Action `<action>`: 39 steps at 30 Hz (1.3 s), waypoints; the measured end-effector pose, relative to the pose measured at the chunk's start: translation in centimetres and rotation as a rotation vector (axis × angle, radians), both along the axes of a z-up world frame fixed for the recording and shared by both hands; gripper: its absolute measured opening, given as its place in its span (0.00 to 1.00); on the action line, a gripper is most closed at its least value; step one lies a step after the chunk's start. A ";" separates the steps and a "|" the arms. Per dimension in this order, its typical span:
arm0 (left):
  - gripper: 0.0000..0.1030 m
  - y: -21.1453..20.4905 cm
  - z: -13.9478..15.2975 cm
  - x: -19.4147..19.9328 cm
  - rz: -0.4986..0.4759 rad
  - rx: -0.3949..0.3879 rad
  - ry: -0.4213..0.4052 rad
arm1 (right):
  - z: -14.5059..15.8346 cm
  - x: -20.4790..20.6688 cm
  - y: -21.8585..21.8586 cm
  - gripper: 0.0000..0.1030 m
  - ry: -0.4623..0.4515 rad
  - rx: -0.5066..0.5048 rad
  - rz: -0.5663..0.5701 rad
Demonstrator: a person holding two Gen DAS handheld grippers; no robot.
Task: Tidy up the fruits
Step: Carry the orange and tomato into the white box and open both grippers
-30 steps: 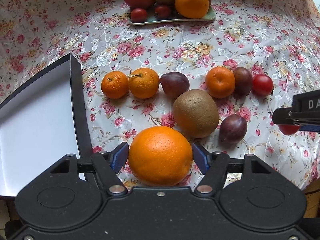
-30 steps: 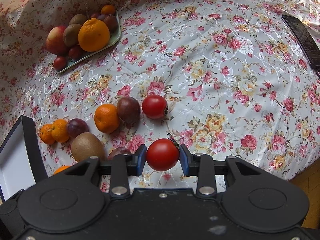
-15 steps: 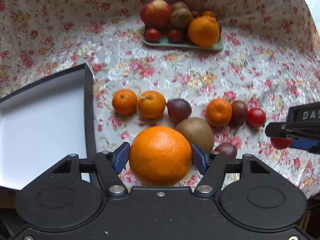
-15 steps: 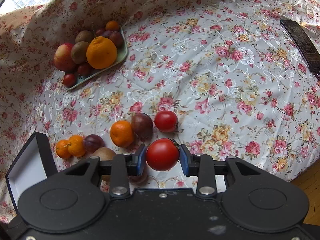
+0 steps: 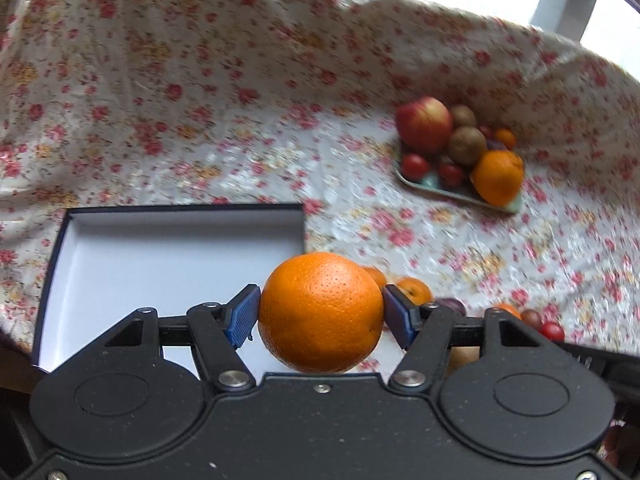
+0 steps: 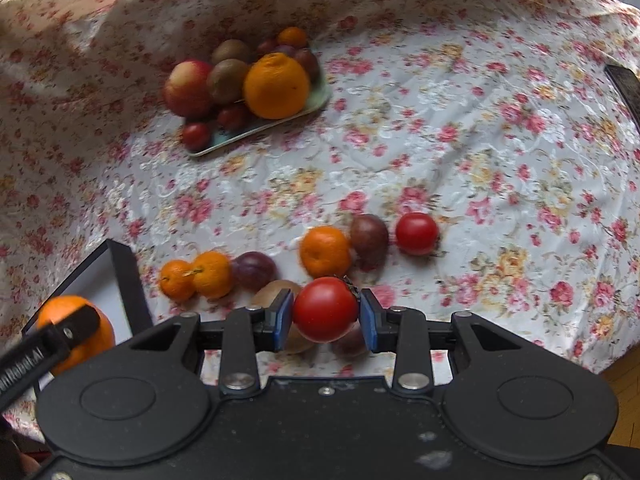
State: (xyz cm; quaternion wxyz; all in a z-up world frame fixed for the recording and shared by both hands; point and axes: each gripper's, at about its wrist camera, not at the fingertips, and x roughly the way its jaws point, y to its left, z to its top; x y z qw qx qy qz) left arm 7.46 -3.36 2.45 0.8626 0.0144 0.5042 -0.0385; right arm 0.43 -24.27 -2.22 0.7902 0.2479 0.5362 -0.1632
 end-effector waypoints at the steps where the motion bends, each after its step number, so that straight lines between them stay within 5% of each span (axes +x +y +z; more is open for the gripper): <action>1: 0.66 0.6 0.2 0.4 0.012 0.007 -0.006 | 0.1 0.2 0.6 0.35 -0.006 -0.001 0.012; 9: 0.66 6.1 0.3 2.6 0.126 0.073 -0.046 | 0.6 2.6 7.1 0.35 -0.045 0.028 0.135; 16: 0.66 11.4 -2.1 3.1 0.209 0.085 0.040 | -0.2 4.1 13.1 0.35 -0.044 0.025 0.251; 39: 0.66 19.5 -5.1 2.2 0.283 0.057 0.141 | -3.1 5.7 25.1 0.37 -0.052 -0.085 0.457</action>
